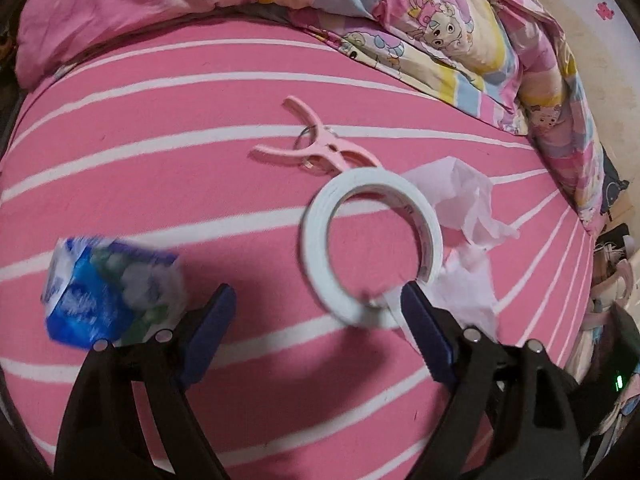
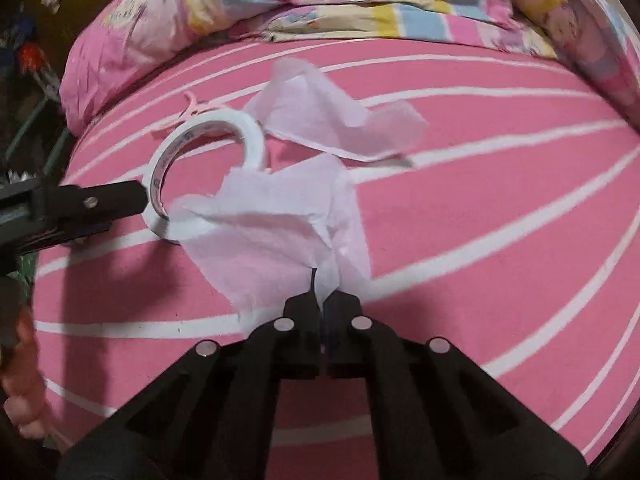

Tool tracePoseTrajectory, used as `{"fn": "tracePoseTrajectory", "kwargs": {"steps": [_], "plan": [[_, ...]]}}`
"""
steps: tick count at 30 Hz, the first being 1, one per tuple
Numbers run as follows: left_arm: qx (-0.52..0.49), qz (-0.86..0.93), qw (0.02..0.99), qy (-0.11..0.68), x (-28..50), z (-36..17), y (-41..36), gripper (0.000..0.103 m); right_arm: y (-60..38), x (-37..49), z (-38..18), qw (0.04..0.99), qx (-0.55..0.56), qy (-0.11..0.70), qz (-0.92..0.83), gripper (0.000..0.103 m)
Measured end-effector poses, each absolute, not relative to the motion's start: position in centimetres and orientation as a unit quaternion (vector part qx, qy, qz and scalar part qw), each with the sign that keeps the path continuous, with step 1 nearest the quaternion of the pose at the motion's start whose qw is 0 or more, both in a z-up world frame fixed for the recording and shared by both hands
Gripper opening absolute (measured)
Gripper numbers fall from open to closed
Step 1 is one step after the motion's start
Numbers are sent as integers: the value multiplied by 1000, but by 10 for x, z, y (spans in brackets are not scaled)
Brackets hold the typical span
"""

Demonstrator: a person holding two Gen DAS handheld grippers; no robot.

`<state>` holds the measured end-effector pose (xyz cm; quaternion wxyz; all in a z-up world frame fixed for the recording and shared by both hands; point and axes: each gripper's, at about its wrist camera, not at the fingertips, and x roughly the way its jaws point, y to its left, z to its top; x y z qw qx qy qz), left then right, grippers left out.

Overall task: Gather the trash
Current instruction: 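Grasp the white tape roll with the left gripper while the right gripper grasps the white tissue, then carry the tape roll and tissue with both grippers over the trash bin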

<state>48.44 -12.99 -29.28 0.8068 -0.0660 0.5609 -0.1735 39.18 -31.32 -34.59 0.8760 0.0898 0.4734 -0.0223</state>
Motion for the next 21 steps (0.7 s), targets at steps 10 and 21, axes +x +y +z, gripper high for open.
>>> {"fn": "tracePoseTrajectory", "kwargs": {"steps": [10, 21], "plan": [[15, -136, 815, 563, 491, -302, -153, 16, -331, 340, -316, 893, 133, 430, -18, 1], [-38, -187, 813, 550, 422, -264, -140, 15, -338, 287, -285, 900, 152, 408, -12, 1]]}}
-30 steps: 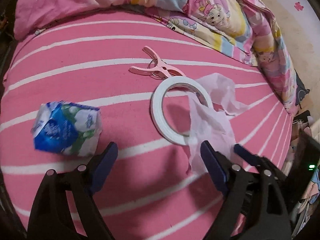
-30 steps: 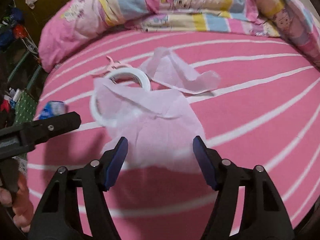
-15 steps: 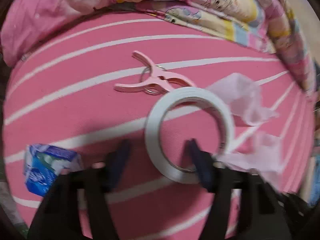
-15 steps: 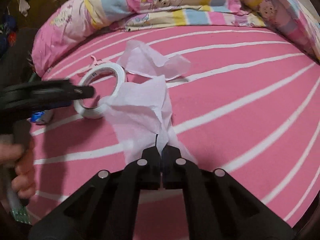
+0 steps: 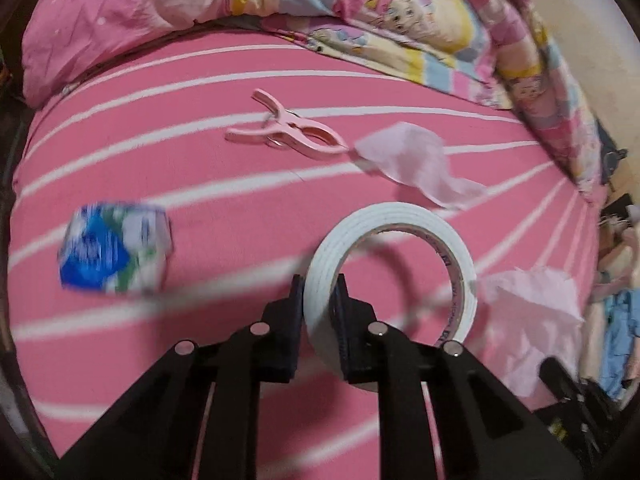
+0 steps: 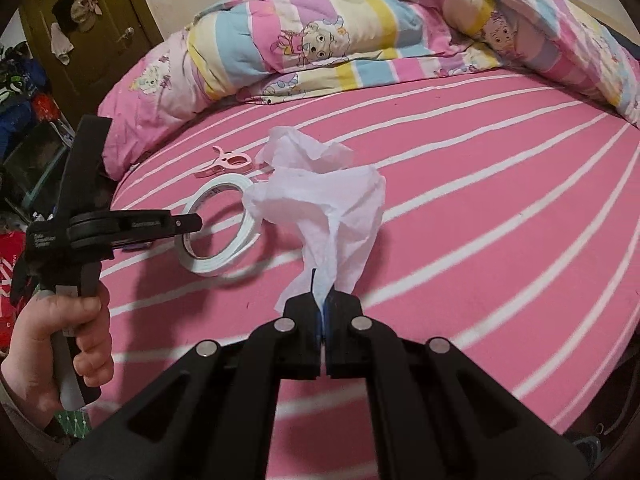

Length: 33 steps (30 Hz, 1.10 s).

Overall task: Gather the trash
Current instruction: 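Carry the tape roll and tissue with both grippers over the trash bin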

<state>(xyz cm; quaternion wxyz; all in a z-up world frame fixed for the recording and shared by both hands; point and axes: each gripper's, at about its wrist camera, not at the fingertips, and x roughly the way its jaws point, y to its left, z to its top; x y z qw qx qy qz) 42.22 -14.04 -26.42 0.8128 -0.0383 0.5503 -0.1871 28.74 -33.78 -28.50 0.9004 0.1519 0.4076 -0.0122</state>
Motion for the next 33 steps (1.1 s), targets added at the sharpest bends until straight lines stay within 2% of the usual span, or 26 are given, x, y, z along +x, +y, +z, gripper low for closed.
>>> {"fn": "tracePoseTrajectory", "kwargs": {"steps": [9, 20, 26, 33], "plan": [[-42, -241, 807, 538, 326, -220, -157, 15, -346, 194, -256, 902, 175, 394, -23, 1], [-6, -319, 784, 533, 187, -189, -227, 15, -389, 42, -230, 901, 202, 373, -89, 1], [28, -358, 764, 535, 123, -189, -281, 15, -433, -49, -245, 887, 231, 369, -152, 1], [83, -399, 728, 551, 64, -216, -354, 15, -486, -123, -280, 863, 267, 376, -207, 1]]}}
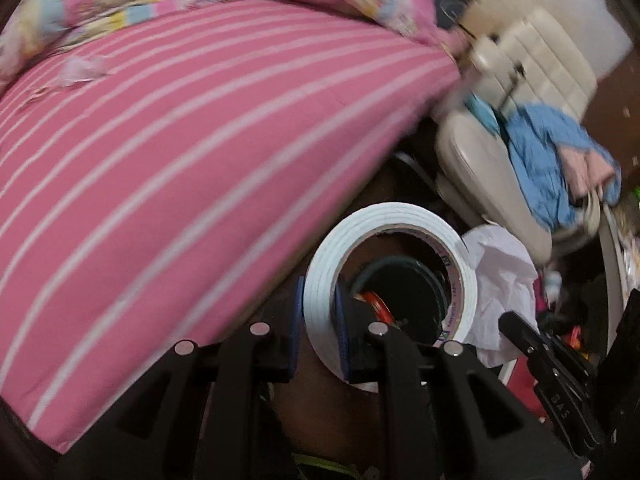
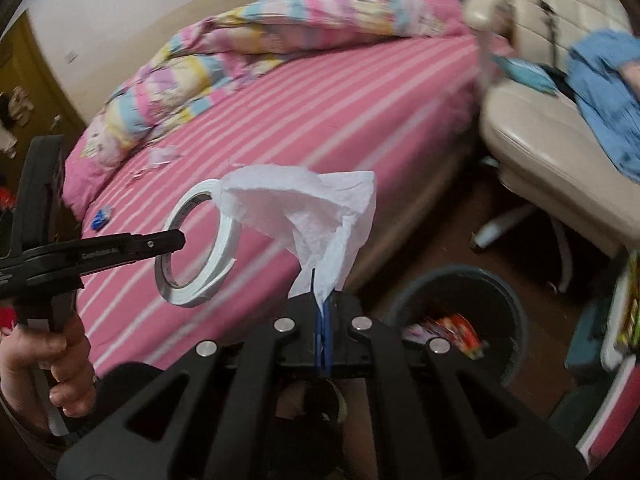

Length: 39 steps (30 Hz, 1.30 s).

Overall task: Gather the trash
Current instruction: 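Carry the tape roll and tissue with both grippers over the trash bin, then open both grippers over the bin to drop the tape roll and tissue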

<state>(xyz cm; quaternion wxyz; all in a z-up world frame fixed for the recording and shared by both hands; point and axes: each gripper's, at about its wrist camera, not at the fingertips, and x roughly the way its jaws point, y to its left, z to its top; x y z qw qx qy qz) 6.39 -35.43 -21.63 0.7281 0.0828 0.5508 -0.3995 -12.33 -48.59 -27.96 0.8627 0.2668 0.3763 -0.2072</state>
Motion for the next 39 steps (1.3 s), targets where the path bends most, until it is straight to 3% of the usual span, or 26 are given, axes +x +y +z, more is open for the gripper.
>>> {"fn": "tracePoseTrajectory", "kwargs": {"steps": [11, 29, 31, 32, 33, 34, 35, 39], "plan": [[176, -434, 661, 586, -12, -287, -449, 15, -554, -189, -365, 803, 342, 415, -258, 1], [258, -444, 580, 633, -59, -398, -529, 19, -598, -203, -473, 729, 388, 488, -283, 1], [247, -454, 569, 640, -63, -404, -534, 25, -600, -205, -476, 728, 385, 489, -287, 4], [244, -458, 567, 640, -65, -406, -535, 34, -600, -207, -479, 727, 386, 490, -288, 5], [241, -462, 567, 638, -67, -406, -536, 47, -602, -209, -482, 724, 387, 492, -289, 19], [236, -468, 567, 636, -67, -405, -536, 51, -601, -210, -481, 724, 385, 492, -292, 41], [233, -471, 567, 634, -68, -404, -536, 55, -600, -210, -481, 726, 381, 491, -295, 50], [213, -477, 572, 633, -64, -399, -532, 67, -594, -212, -475, 738, 334, 482, -333, 57]]}}
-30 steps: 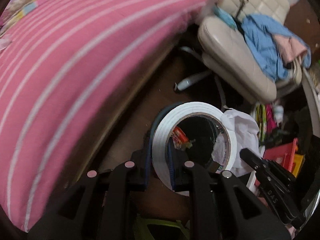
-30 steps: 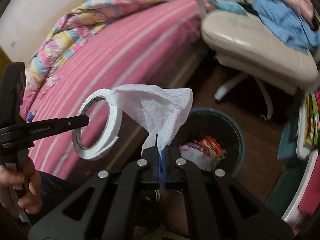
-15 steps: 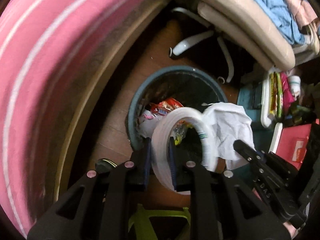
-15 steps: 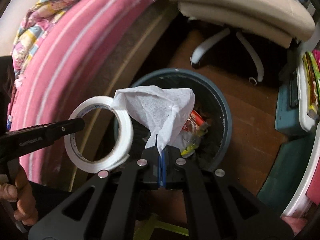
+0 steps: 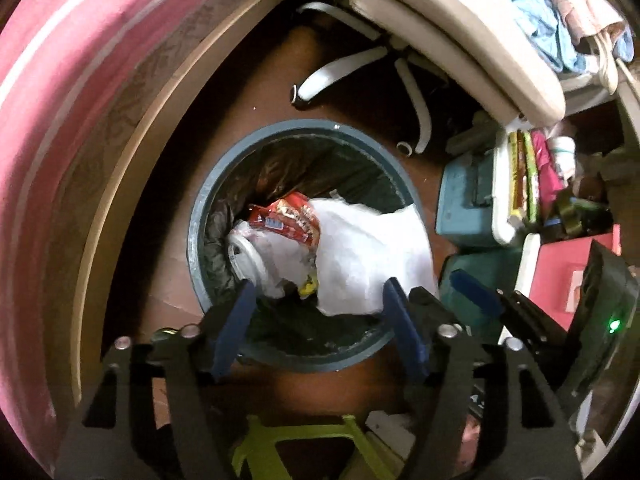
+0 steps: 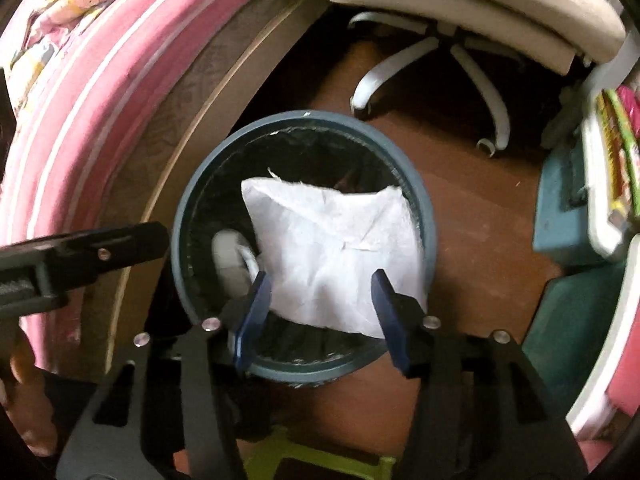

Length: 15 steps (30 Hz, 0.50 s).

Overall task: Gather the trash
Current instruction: 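Open both grippers over the bin to drop the tape roll and tissue, then move both tools back over the bed toward the blue pack and clothespin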

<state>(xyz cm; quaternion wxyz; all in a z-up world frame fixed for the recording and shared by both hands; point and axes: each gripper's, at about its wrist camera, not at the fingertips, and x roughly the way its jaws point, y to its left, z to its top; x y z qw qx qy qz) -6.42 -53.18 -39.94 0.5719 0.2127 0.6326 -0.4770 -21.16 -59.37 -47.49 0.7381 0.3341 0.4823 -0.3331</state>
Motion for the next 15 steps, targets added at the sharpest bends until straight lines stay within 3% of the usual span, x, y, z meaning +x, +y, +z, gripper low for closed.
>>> {"fn": "tracePoseTrajectory", "kwargs": {"steps": [4, 6, 9, 11, 13, 15], "plan": [[186, -467, 597, 625, -55, -387, -523, 69, -593, -216, -466, 744, 323, 455, -368, 56], [163, -462, 607, 626, -47, -378, -516, 69, -593, -216, -461, 742, 323, 450, -378, 45], [140, -459, 622, 618, -39, -363, -506, 69, -593, -212, -452, 745, 324, 450, -372, 47], [131, -461, 626, 615, -35, -353, -501, 69, -589, -208, -442, 753, 310, 452, -364, 56], [122, -462, 628, 615, -31, -342, -492, 69, -584, -207, -431, 769, 307, 440, -347, 73], [115, -462, 636, 607, -25, -327, -482, 72, -576, -203, -418, 782, 300, 430, -337, 80]]}}
